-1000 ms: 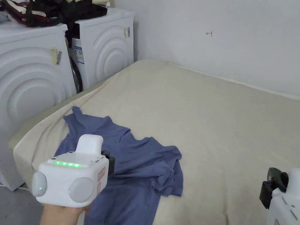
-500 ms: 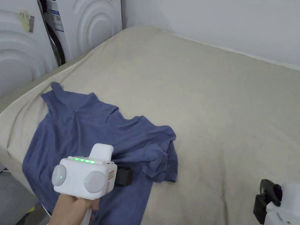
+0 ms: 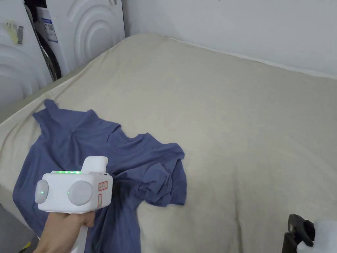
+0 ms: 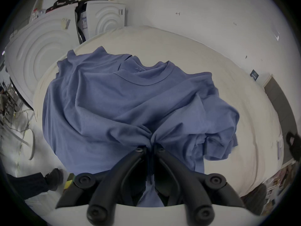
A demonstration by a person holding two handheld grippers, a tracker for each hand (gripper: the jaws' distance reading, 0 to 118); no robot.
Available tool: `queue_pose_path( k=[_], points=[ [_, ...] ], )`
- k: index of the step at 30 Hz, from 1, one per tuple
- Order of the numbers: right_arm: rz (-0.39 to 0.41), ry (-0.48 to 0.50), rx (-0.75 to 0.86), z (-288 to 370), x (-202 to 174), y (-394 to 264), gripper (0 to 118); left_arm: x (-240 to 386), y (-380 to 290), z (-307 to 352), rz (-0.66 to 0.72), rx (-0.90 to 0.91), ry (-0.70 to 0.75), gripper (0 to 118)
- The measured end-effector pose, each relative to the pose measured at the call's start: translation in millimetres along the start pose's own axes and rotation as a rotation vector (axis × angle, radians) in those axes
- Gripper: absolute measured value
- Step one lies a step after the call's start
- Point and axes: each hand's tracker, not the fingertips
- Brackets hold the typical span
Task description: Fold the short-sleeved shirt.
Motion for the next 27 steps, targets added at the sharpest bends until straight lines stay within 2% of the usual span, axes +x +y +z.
queue_pose_path(
  k=[3,6,10,14,18,25,27],
  points=[
    [-0.042,-0.020,0.012,20,17,-5,1,14,12,19,0.060,0.031,-0.079,6],
    [-0.085,-0.039,0.024,38,38,-12,1,45,34,34,0.010,0.089,-0.091,6],
    [-0.119,-0.078,0.061,58,65,-20,1,115,72,37,-0.036,0.113,-0.196,6],
    [-0.172,-0.139,0.066,74,99,-23,1,220,103,27,-0.156,0.131,-0.295,6],
    [-0.198,-0.200,0.066,84,133,-27,1,354,116,3,-0.288,0.115,-0.423,6],
    [-0.209,-0.302,0.016,77,177,-36,1,562,73,-53,-0.458,-0.035,-0.642,6],
    [-0.228,-0.308,0.000,73,188,-39,1,597,50,-76,-0.484,-0.112,-0.633,6]
  ],
)
